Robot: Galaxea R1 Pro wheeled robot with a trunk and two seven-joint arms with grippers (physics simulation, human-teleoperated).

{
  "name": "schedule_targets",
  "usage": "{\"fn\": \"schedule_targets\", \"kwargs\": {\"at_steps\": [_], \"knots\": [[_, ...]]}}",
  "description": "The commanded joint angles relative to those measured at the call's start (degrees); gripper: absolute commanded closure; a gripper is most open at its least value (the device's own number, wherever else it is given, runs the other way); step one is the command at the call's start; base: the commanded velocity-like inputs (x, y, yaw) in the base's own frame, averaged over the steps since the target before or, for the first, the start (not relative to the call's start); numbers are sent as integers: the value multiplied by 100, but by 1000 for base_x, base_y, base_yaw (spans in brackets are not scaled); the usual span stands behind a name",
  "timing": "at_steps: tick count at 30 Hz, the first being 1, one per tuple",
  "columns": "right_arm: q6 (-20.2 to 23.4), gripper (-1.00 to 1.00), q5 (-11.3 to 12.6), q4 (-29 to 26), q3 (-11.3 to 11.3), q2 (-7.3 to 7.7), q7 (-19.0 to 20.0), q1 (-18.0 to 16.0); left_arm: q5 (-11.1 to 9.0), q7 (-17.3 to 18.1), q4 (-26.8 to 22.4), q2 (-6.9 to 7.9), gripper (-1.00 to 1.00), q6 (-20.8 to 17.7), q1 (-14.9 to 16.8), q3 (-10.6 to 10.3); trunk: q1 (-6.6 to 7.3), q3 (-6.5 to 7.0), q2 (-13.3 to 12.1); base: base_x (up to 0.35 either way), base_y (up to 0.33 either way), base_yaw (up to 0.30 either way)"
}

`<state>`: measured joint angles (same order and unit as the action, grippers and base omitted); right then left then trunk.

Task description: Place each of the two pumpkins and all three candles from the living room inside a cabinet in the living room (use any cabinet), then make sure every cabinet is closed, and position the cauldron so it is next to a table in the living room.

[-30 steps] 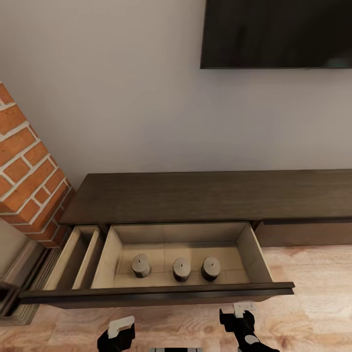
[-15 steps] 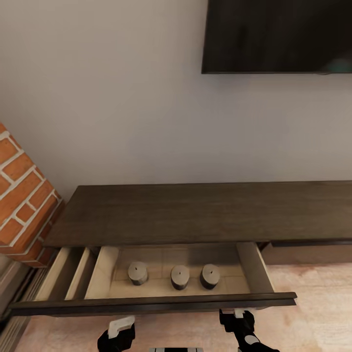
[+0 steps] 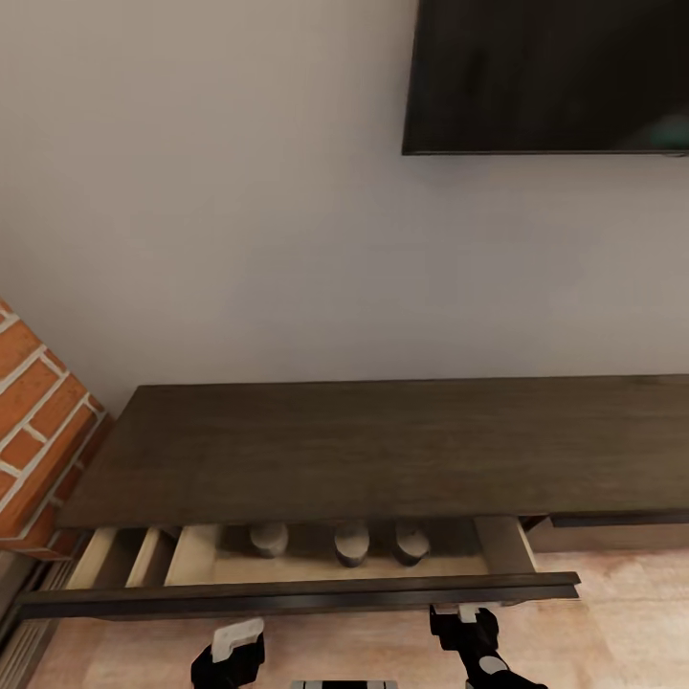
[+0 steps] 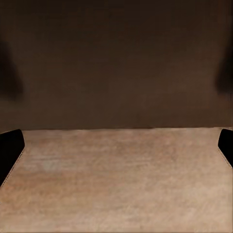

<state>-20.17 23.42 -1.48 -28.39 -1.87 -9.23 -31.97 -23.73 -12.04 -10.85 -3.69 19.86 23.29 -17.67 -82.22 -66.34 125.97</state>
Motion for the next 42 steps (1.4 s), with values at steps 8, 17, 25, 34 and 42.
{"fn": "schedule_targets", "kwargs": {"at_steps": [8,17,25,34,42], "knots": [[-4,-100,5,-1,35,2,0,-3,0,0,-4,0,-100,0,0,0,0,1,0,226,0,0],[-9,-100,5,-1,35,2,0,-3,0,0,-6,0,-100,0,0,0,0,1,0,187,0,0],[-12,-100,5,-1,35,5,0,-3,0,0,-15,0,-100,7,0,0,0,1,0,21,0,0],[-12,-100,5,-1,35,7,0,-3,0,0,-10,0,-100,3,0,-6,0,1,0,35,-26,0],[-12,-100,5,-1,35,8,0,-3,0,0,-25,0,-100,6,0,-8,0,1,0,187,-132,0]]}}
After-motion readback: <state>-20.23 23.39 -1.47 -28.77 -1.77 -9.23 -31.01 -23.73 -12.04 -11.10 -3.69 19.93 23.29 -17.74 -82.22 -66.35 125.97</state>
